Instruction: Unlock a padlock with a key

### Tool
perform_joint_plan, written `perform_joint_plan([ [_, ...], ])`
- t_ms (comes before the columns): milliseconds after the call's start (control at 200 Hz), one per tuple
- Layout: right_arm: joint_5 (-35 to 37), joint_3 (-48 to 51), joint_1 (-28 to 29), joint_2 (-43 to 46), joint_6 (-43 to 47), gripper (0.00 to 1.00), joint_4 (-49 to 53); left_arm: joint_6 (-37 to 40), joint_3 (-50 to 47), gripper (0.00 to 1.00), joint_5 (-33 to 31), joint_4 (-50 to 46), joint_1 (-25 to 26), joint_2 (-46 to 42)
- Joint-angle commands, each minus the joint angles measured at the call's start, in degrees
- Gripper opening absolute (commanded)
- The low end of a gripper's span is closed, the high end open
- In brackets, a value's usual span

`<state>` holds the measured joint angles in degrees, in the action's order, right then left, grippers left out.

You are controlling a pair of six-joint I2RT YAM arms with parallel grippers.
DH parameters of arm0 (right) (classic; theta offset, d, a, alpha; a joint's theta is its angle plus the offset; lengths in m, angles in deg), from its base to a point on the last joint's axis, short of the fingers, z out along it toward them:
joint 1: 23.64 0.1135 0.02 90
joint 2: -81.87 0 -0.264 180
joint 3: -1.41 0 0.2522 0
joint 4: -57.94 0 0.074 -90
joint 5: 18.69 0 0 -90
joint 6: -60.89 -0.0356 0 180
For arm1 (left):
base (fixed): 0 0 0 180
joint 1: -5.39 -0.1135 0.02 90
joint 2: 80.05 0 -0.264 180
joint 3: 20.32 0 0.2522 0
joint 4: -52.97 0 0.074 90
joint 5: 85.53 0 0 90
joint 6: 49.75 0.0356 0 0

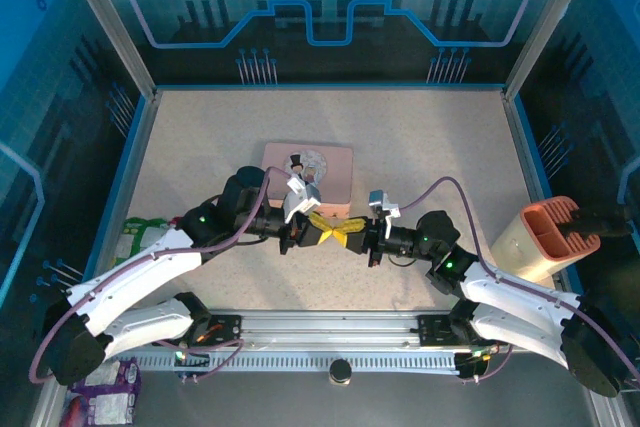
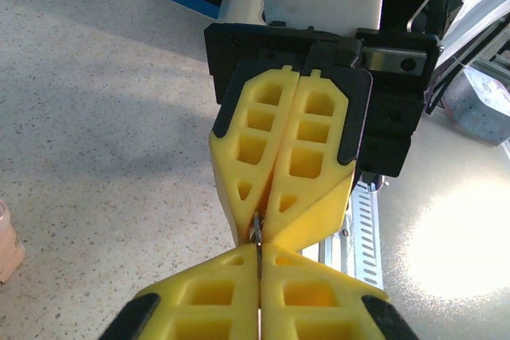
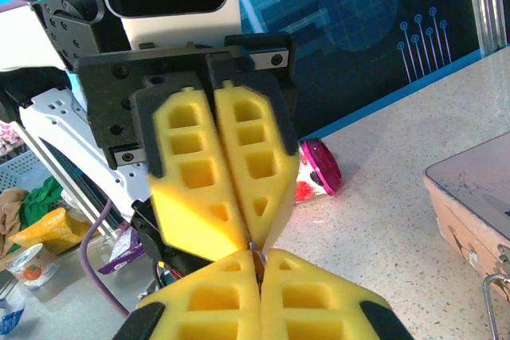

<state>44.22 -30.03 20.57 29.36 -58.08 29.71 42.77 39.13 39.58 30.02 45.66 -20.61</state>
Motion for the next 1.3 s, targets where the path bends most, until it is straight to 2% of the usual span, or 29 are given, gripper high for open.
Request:
perform_joint_plan([
  [0,2.7,-0.43,0.31,0.93,-0.2,0.0,1.36,-2.89,-0.91,0.26,-6.65,3.8,-0.28,-1.01],
  [220,13.98,2.16,-0.86,3.65,-3.6,0.0,7.38,-16.71,-9.03,0.47,-23.78,12.19,-2.37,-5.93],
  [330,17.04,3.59,-0.63,4.8,-5.96,0.0,8.49,-25.31,-12.86,0.48,-34.08,10.62,-2.49,-6.79],
  [390,18.48,4.35,-0.01,5.18,-6.77,0.0,8.76,-33.23,-15.36,0.49,-39.74,8.65,-2.48,-6.27],
  [500,21.8,5.64,1.76,5.15,-7.45,0.0,8.23,-42.76,-19.83,0.49,-42.13,10.68,-0.44,-2.9],
  [615,22.97,7.11,2.56,4.2,-8.44,0.0,5.48,-44.93,-20.89,0.53,-48.75,14.02,5.5,2.01],
  [856,23.33,8.4,3.73,2.07,-9.61,0.0,0.79,-49.44,-24.0,0.52,-56.79,33.1,8.04,14.88],
  [1051,23.53,8.88,4.57,3.04,-9.55,0.0,-0.29,-50.49,-20.91,0.53,-58.28,39.09,8.33,25.1],
  [1296,24.48,9.85,4.8,4.96,-9.17,0.0,1.3,-50.9,-20.69,0.47,-59.28,51.27,8.33,35.3],
])
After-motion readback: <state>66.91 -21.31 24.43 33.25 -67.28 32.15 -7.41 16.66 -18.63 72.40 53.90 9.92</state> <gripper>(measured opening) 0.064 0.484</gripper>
